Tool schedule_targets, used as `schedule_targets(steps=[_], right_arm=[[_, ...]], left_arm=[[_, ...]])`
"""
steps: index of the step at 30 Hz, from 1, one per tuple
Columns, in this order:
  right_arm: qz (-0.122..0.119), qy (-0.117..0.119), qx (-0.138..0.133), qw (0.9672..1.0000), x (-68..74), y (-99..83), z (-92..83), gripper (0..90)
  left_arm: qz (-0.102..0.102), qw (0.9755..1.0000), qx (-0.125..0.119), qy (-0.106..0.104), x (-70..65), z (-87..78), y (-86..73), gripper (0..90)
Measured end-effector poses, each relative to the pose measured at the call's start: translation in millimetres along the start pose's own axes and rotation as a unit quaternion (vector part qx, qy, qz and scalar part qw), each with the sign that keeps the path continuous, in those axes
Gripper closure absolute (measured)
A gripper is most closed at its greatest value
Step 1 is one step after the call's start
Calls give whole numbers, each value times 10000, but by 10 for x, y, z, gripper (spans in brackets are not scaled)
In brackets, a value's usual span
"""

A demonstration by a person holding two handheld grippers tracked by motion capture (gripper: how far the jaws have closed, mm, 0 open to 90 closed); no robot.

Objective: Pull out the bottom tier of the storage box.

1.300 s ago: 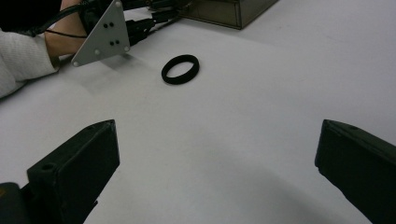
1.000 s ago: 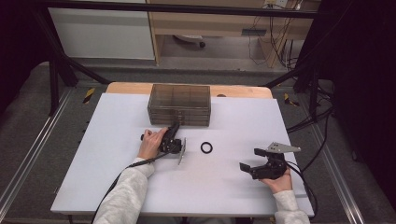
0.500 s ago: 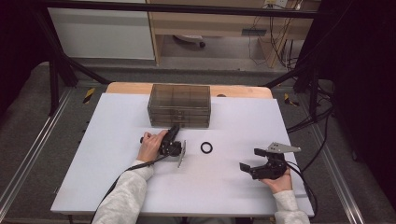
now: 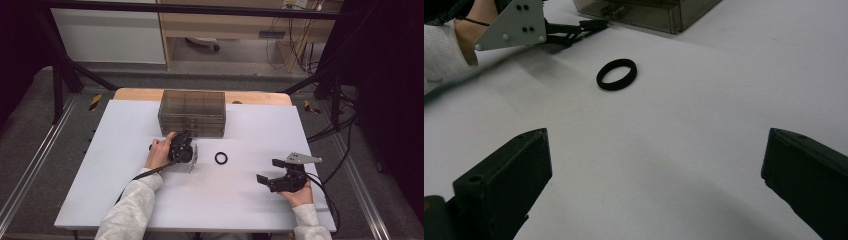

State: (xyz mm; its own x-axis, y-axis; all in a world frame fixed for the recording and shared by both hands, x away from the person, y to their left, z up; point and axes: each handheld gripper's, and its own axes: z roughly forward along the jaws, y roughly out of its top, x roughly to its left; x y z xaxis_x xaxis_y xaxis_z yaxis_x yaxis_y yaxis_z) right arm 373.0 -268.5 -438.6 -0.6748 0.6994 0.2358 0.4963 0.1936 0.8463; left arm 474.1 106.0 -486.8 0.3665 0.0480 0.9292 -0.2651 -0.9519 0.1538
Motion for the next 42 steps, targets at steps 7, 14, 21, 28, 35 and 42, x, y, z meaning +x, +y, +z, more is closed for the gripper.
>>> schedule_targets(steps=[7, 14, 21, 28, 35, 42], right_arm=[[15, 6, -14, 10000, 2, 2, -2, 4], [12, 5, -16, 10000, 2, 3, -5, 3], [15, 6, -14, 10000, 2, 2, -3, 4], [13, 7, -14, 10000, 2, 3, -4, 3], [-7, 5, 2, 10000, 0, 0, 0, 4], [-8, 6, 7, 10000, 2, -2, 4, 3]], left_arm=[[-1, 10000, 76, 24, 16, 20, -2, 670], [192, 9997, 146, 9, 27, 23, 16, 683], [249, 9996, 152, 8, 23, 10, 20, 685], [274, 9995, 154, -13, 28, -30, 18, 686], [278, 9995, 151, -2, 10, -72, 23, 686], [280, 9995, 123, 17, -9, -97, 28, 687]])
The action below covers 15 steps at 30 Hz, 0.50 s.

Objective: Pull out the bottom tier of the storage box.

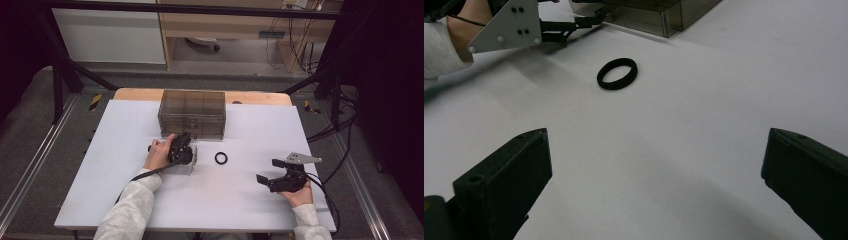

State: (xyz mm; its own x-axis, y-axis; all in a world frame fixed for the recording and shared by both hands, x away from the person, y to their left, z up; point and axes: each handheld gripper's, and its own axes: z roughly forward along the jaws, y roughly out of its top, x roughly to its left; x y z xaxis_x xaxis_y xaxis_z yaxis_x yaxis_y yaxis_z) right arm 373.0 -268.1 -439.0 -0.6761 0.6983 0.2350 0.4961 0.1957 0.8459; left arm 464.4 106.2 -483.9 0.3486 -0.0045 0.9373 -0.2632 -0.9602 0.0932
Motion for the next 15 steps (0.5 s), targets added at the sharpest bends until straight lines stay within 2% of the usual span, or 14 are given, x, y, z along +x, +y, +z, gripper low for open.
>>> schedule_targets(steps=[15], right_arm=[[0, 0, 0, 10000, -1, 0, 1, 4]], left_arm=[[12, 10000, 14, 36, -32, -64, 12, 687]])
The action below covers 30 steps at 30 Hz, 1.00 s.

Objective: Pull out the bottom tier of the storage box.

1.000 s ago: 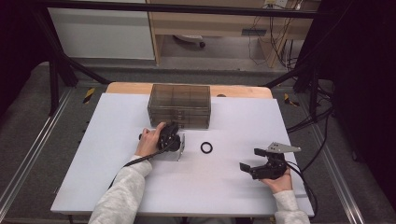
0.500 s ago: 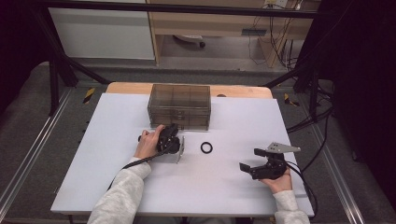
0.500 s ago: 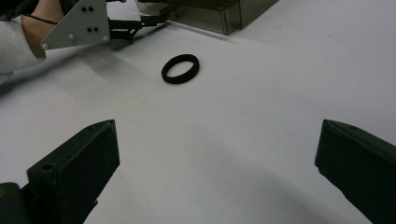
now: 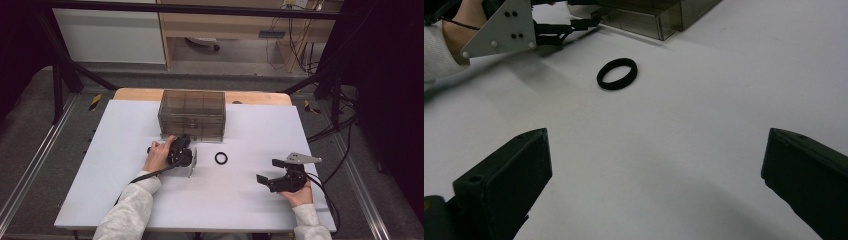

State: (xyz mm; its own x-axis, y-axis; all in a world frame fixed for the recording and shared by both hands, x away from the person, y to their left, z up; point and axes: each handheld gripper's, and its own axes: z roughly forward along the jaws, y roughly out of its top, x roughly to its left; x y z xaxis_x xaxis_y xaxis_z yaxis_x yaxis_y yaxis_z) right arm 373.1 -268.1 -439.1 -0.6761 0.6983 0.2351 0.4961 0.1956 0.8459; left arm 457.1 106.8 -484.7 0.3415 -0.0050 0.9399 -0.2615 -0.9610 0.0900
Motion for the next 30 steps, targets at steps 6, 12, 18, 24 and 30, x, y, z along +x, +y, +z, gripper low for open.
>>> schedule_targets(steps=[6, 12, 18, 24, 30], right_arm=[[9, 1, -2, 10000, 0, 0, 1, 4], [-1, -1, 2, 10000, 0, 0, 0, 4], [11, 2, 8, 10000, 2, 0, 2, 4], [8, -1, 8, 10000, 2, 0, 1, 4], [6, 1, 18, 10000, 3, -1, 3, 4]], left_arm=[[10, 10000, 11, 19, -15, -24, 7, 687], [-5, 10000, 18, 32, -31, -45, 28, 687], [4, 10000, 13, 50, -54, -74, 43, 687], [2, 10000, 7, 56, -70, -99, 51, 687], [-2, 10000, -1, 62, -85, -139, 47, 687]])
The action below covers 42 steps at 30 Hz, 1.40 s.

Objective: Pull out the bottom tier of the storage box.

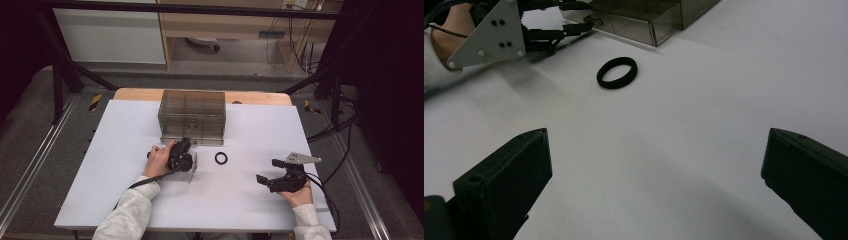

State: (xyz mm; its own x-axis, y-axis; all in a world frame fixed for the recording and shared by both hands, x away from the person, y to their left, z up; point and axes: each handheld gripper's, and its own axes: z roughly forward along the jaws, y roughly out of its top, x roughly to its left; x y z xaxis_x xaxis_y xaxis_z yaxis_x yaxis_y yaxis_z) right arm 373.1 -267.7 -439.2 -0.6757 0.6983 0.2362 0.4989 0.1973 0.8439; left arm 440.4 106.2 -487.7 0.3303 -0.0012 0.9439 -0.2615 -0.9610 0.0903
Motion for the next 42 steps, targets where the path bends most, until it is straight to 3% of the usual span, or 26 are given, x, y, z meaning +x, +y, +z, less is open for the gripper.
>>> schedule_targets(steps=[42], right_arm=[[-9, -2, 8, 10000, 2, -1, 1, 4]], left_arm=[[-17, 10000, -30, 32, -71, -145, 51, 687]])
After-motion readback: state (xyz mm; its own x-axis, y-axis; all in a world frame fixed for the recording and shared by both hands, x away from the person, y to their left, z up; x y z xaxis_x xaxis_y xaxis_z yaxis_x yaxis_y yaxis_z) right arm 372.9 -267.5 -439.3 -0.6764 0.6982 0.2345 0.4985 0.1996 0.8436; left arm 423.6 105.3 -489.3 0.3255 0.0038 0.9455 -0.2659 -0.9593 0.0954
